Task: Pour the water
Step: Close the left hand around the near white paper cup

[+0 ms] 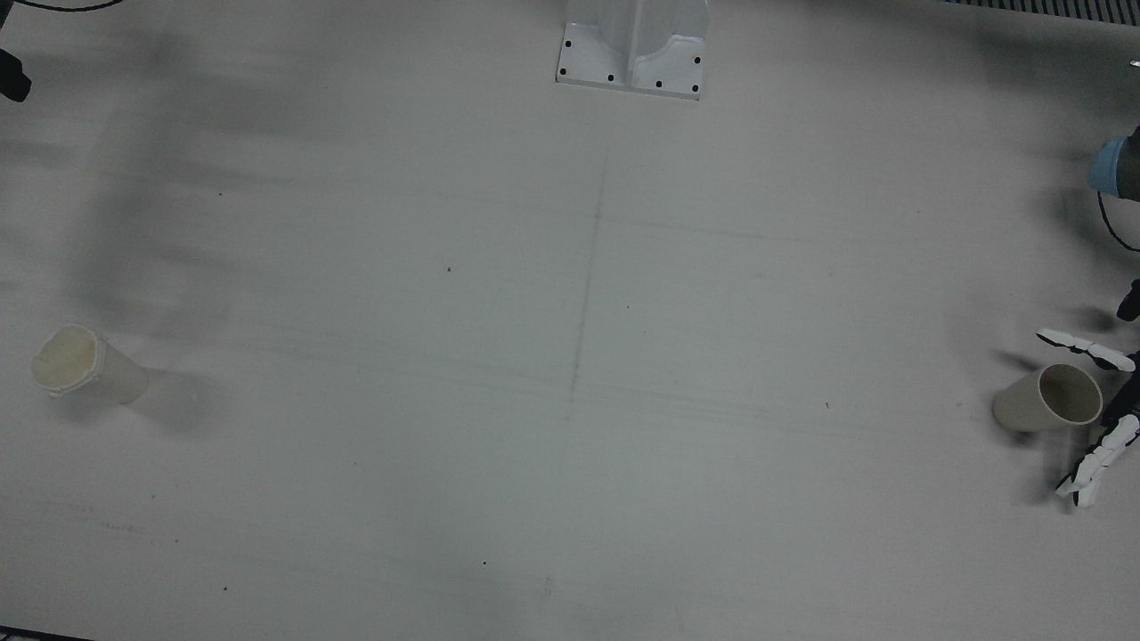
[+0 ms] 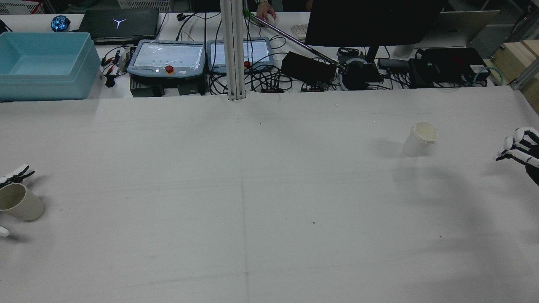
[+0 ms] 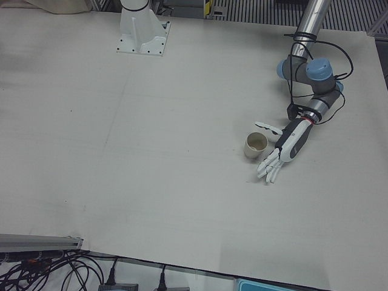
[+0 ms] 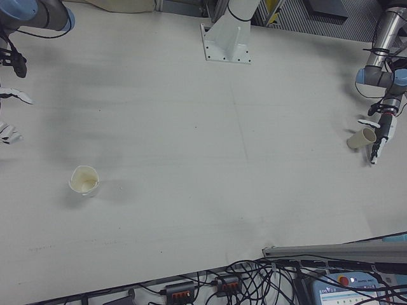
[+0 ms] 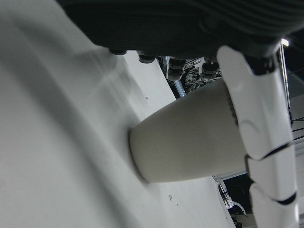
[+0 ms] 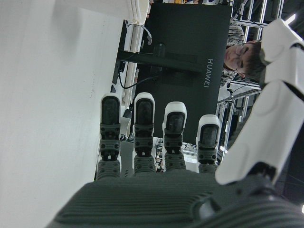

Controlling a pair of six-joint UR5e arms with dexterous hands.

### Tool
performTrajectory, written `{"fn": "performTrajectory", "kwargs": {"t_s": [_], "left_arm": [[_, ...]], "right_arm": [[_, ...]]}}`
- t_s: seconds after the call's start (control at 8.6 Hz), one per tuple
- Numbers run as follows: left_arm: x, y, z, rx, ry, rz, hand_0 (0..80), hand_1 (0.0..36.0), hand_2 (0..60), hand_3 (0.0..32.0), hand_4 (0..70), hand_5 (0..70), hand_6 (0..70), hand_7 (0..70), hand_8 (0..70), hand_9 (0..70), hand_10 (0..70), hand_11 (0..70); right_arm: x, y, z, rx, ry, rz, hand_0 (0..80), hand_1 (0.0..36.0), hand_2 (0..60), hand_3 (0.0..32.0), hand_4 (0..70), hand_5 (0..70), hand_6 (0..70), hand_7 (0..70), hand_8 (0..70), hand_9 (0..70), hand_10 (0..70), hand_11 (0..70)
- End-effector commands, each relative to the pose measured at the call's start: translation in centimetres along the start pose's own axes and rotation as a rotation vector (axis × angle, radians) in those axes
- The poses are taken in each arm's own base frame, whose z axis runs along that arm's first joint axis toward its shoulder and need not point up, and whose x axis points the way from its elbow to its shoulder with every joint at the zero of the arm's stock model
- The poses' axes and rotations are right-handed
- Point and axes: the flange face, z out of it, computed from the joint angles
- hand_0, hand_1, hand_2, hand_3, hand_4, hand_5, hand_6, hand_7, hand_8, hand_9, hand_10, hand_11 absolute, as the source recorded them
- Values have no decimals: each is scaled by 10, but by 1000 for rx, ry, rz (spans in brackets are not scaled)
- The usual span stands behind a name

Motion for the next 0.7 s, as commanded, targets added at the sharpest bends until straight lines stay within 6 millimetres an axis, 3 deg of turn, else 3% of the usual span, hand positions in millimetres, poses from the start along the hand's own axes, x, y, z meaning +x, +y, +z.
{"fn": "performTrajectory", "kwargs": {"t_s": [0.0,0.23,0.47,0.58], "left_arm": [[-2,12,16,-21,-2,-3,520,150,68,120,112,9,12,134,2,12,5,27],[-1,18,33,-33,7,-9,532,160,72,94,134,54,24,143,4,14,11,36],[2,23,45,-33,31,-23,561,181,67,20,169,221,37,154,7,16,18,47],[4,25,46,-30,39,-28,590,198,59,0,190,527,50,161,10,18,25,58]], "right_arm": [[-1,-1,-1,1,0,-1,463,103,194,0,23,700,365,598,336,487,295,433],[-2,-3,-3,5,-2,-3,462,104,192,0,8,700,352,582,328,478,291,428],[-5,-7,-7,15,-3,-9,462,102,180,0,0,700,341,566,321,470,290,427],[-5,-7,-7,15,-4,-9,461,101,175,0,0,700,333,555,316,464,290,427]]}}
